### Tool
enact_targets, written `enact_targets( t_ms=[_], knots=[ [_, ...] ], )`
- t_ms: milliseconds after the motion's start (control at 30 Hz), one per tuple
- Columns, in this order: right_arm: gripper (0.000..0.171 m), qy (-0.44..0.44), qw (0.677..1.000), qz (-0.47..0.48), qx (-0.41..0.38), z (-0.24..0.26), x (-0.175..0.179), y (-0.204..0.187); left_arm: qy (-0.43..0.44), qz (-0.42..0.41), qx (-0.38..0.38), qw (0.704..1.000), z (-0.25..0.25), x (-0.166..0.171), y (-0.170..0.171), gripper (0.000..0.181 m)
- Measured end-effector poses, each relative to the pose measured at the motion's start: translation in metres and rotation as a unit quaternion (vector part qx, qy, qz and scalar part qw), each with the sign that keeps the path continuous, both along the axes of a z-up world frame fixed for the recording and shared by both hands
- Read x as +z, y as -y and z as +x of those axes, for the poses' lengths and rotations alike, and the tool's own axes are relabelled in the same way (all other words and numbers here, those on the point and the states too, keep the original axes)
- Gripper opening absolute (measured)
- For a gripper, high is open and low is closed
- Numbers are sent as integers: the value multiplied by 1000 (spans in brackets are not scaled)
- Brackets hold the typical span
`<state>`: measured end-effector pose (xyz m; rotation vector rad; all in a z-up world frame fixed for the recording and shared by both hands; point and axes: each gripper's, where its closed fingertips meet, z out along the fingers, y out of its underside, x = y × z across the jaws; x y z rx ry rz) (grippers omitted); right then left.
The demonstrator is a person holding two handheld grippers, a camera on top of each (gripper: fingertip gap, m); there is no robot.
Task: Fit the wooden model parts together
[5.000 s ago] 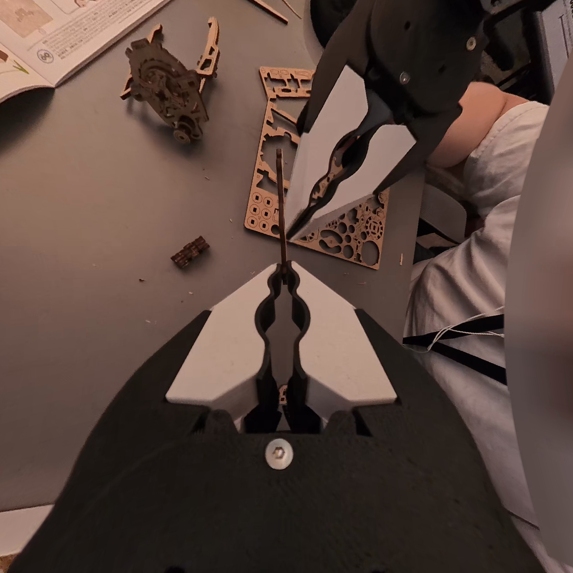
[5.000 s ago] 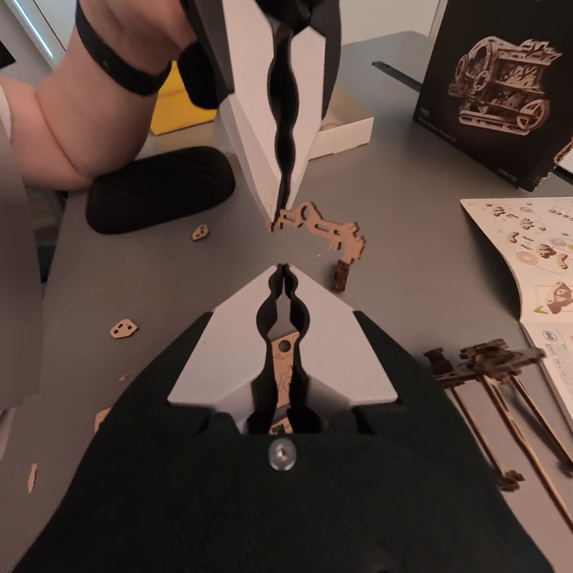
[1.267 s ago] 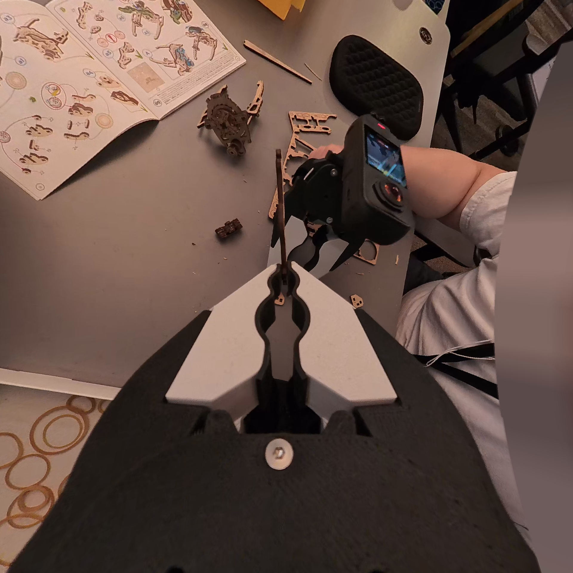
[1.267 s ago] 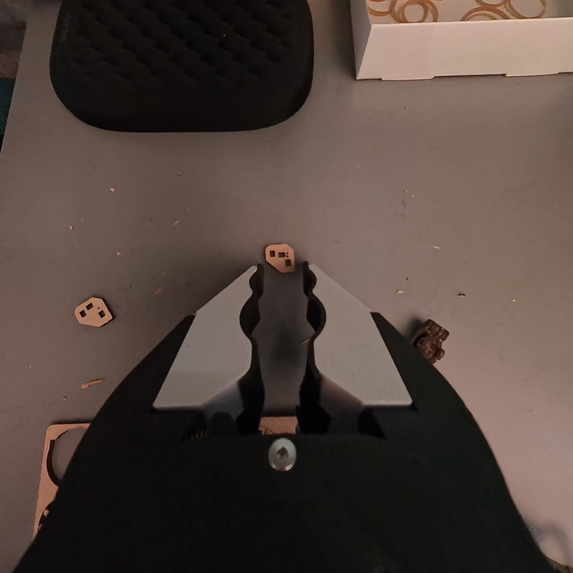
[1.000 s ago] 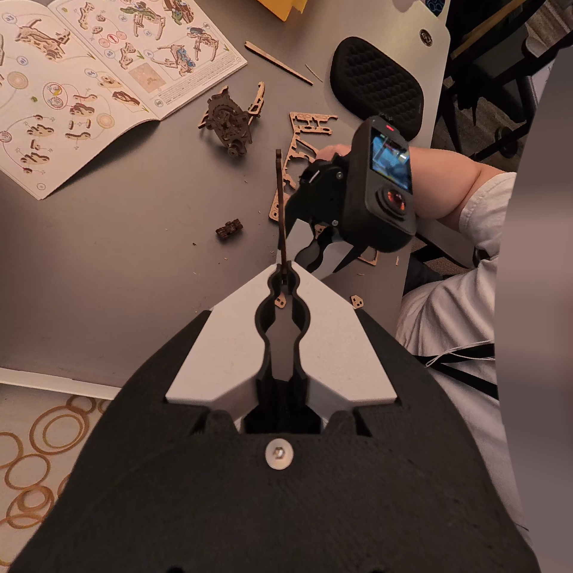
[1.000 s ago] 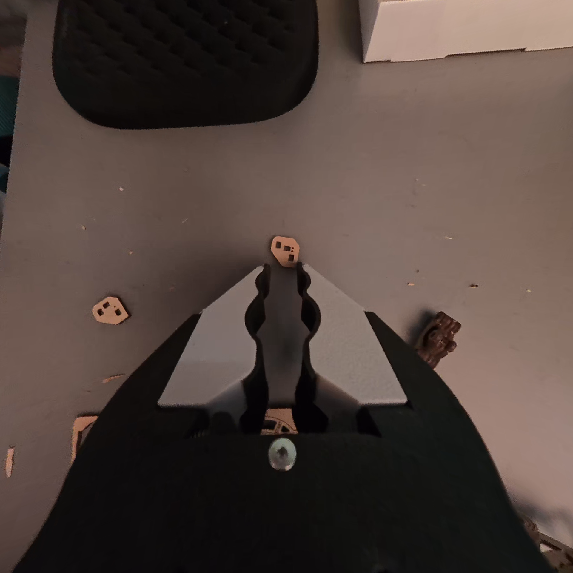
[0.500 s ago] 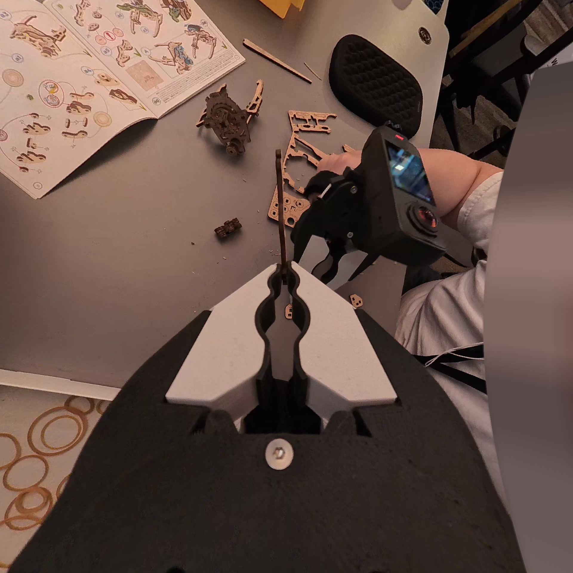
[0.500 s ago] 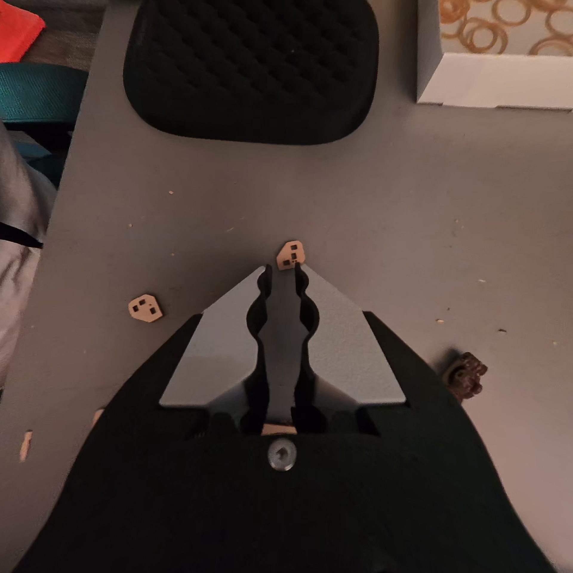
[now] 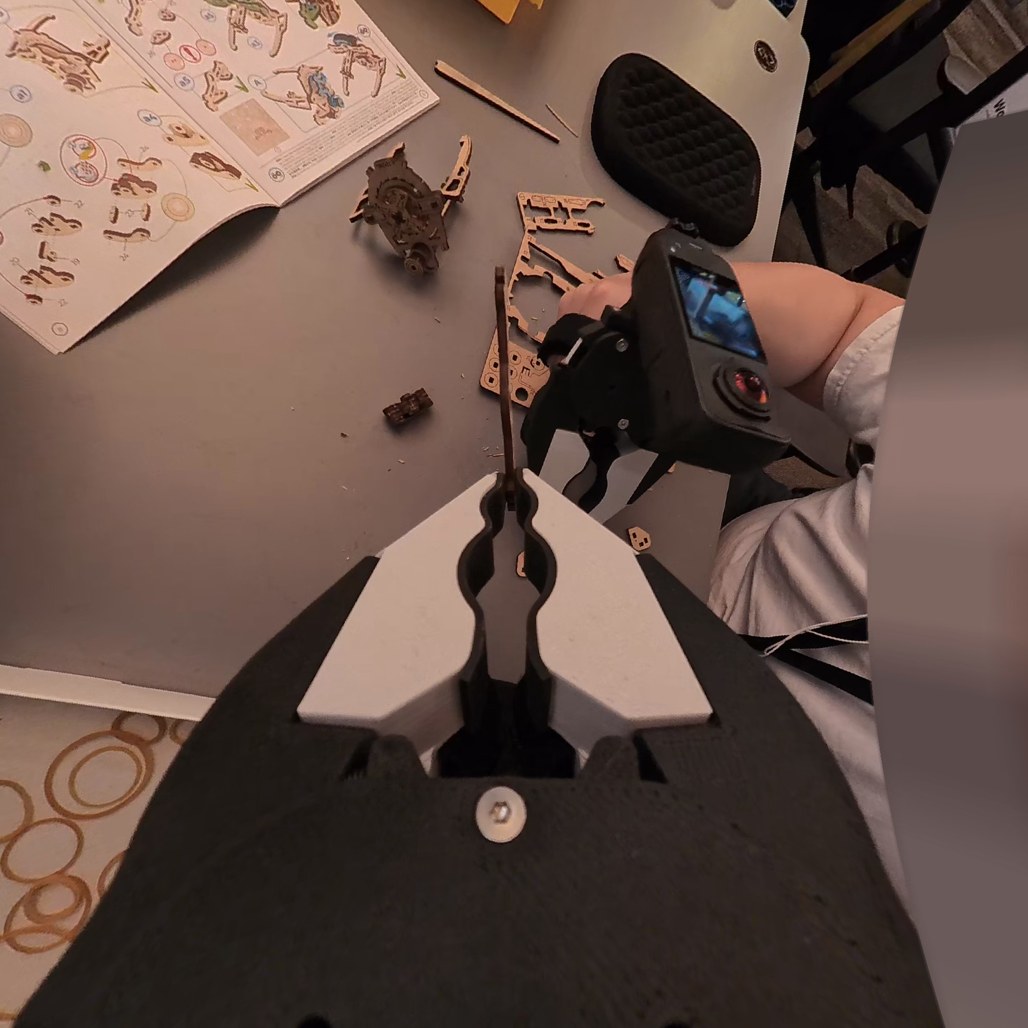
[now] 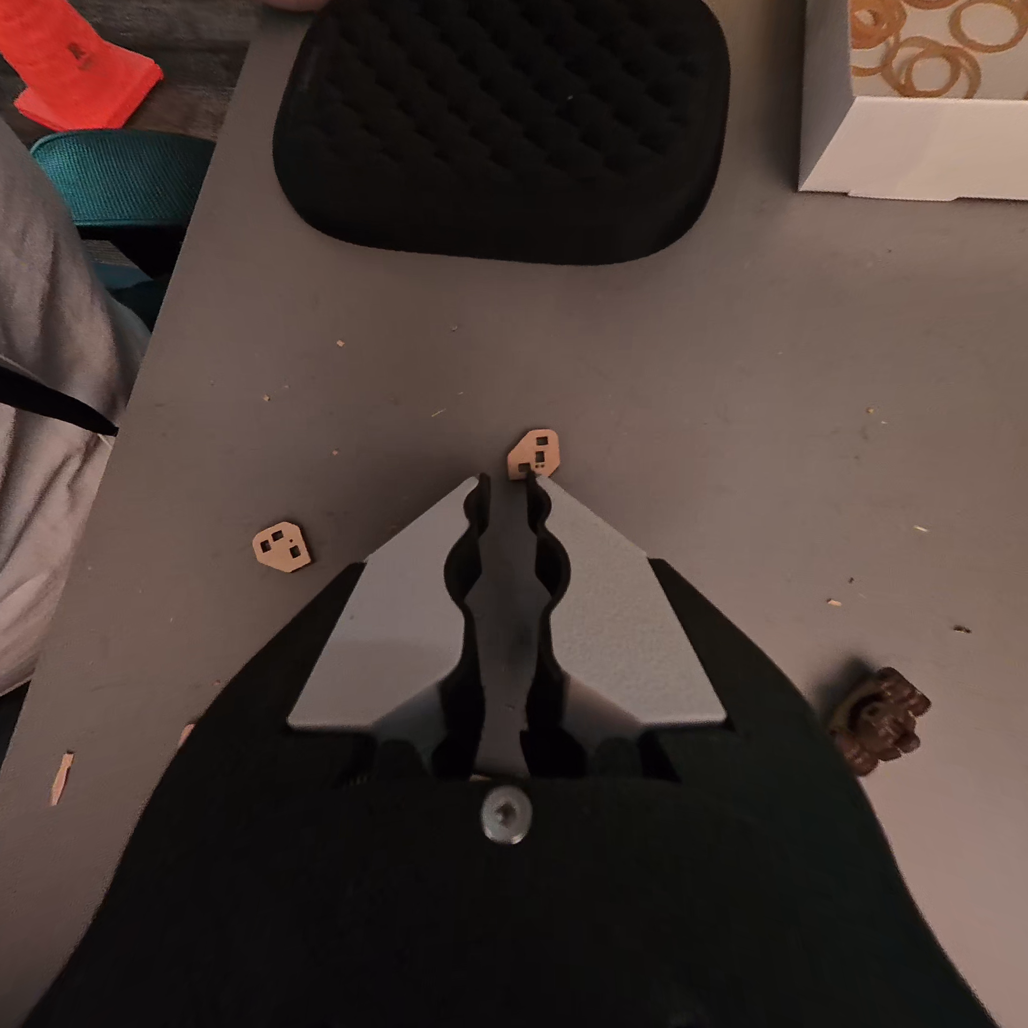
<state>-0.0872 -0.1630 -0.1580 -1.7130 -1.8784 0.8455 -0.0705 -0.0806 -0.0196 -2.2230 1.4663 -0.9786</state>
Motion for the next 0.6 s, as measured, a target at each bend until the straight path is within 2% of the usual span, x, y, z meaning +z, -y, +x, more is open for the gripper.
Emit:
enact_targets(
  t_ms=[200,333,433,600],
  knots=[
    [29,-30,999,3,-24,-8,7,-8,-2,0,-2,1000,1,-1,0,1],
    [29,-18,1000,7,-22,-7,-3,-9,-4,0,-2,1000,1,-2,1,1],
    [18,-16,1000,4,-17,-6,-3,-8,-4,0,-2,1000,1,-2,0,1],
    [17,-25,997,75,-17,-3,7,-16,-6,0,1,1000,0,-3,-1,1]
  ],
)
